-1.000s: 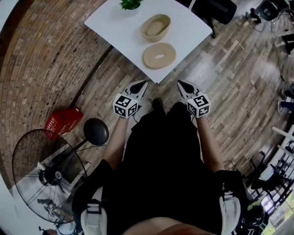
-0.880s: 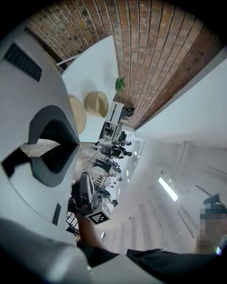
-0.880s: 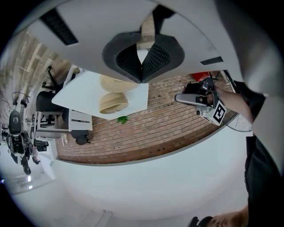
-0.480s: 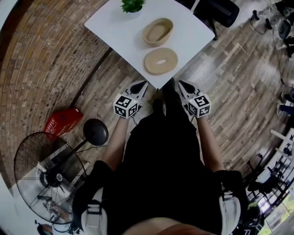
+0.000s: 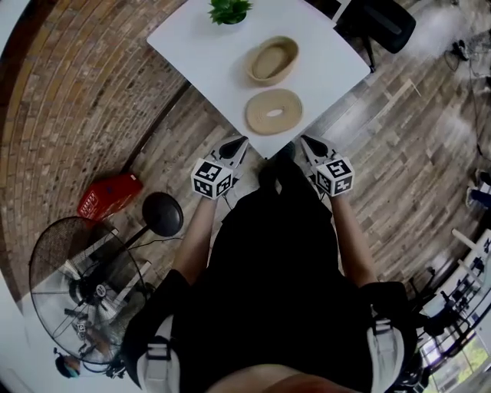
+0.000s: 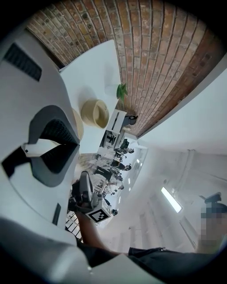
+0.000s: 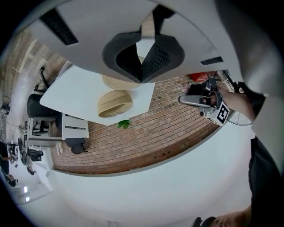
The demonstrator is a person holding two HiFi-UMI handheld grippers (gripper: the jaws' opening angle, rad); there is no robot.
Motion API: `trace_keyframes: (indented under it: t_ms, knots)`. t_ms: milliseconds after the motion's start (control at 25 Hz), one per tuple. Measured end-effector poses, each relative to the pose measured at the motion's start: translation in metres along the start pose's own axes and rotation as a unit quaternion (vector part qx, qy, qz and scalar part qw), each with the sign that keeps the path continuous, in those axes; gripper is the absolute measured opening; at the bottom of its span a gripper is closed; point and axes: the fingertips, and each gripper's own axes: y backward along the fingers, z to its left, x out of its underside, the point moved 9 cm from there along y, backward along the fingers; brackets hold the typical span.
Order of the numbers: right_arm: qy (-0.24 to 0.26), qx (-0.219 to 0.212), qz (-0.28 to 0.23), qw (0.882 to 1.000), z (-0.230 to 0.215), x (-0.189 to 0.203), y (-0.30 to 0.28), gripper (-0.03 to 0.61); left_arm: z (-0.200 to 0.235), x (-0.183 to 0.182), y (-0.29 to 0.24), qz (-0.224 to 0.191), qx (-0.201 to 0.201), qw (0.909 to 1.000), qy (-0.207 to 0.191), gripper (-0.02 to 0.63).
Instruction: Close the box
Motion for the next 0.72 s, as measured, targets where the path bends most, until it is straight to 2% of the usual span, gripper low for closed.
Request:
trace_keyframes:
  t_ms: [200, 400, 560, 720]
  knots:
    - [-0.002, -0.018, 0.013, 1.0, -0.033, -0.012, -0.014, -0.002, 0.009, -0.014, -0.022, 0.009, -0.018, 0.9998, 0.01, 0.02]
    - [0.014, -0.041, 0.034, 0.998, -0.067, -0.022, -0.032, -0.002, 0.02, -0.028, -0.045, -0.021, -0.026, 0.9989, 0.033, 0.02]
    - [0.031, -0.054, 0.056, 0.997, -0.091, -0.025, -0.049, -0.002, 0.031, -0.029, -0.061, -0.024, -0.047, 0.9976, 0.045, 0.02]
    - [0.021, -0.051, 0.063, 0.997, -0.105, -0.021, -0.066, -0.002, 0.045, -0.018, -0.072, -0.008, -0.062, 0.9965, 0.056, 0.02]
